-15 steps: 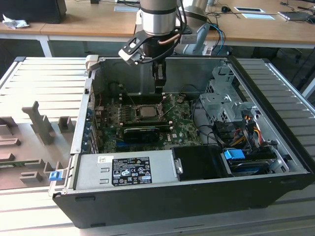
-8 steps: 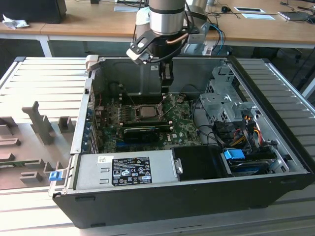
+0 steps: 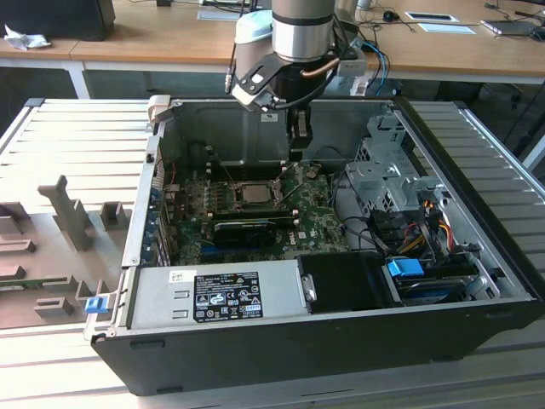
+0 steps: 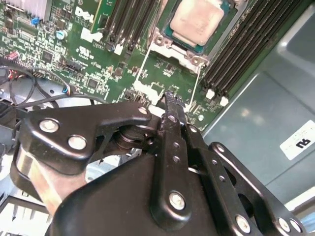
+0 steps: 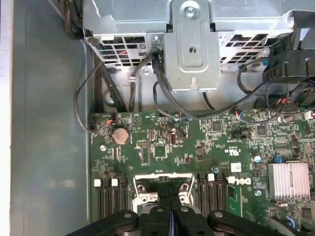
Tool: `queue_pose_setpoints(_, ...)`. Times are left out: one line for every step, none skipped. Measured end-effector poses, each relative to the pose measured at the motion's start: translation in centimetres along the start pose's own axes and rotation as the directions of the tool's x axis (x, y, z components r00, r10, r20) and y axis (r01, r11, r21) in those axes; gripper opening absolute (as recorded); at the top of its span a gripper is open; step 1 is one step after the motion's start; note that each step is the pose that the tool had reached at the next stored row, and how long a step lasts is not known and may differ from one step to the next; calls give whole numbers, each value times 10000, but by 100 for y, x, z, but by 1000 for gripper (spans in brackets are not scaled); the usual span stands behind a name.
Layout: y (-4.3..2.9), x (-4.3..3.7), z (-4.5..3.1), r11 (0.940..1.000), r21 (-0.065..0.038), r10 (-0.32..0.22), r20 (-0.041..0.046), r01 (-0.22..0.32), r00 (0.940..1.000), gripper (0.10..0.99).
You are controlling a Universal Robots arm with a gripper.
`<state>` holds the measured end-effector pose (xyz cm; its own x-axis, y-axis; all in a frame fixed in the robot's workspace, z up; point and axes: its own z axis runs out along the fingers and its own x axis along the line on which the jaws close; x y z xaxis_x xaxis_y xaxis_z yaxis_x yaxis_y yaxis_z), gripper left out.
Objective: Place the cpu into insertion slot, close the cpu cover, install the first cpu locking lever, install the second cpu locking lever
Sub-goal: 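Close the cpu cover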
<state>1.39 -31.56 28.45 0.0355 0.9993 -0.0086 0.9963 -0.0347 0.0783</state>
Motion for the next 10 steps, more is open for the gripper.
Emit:
queue_pose_setpoints(0, -1, 7, 10000, -34, -9, -1, 9, 10000, 106)
queue_pose_setpoints(1, -2, 9, 10000, -43, -15, 0, 15, 10000, 106)
queue_pose_setpoints(1, -2, 15, 10000, -44, -16, -3, 16, 10000, 106)
queue_pose_setpoints(9, -3, 19, 10000, -44, -15, -2, 15, 10000, 106)
queue_pose_setpoints(17, -2, 24, 10000, -43, -14, -1, 14, 10000, 106)
queue_pose_setpoints(38, -2, 31, 10000, -44, -14, -1, 14, 10000, 106)
queue_pose_setpoints(73, 0, 38, 10000, -42, -19, -1, 19, 10000, 106)
queue_pose_setpoints(126, 2, 50, 10000, -40, -32, -2, 32, 10000, 106)
queue_pose_setpoints(165, 3, 61, 10000, -37, -45, -4, 45, 10000, 106)
queue_pose_setpoints(226, 5, 83, 10000, -37, -73, -6, 73, 10000, 106)
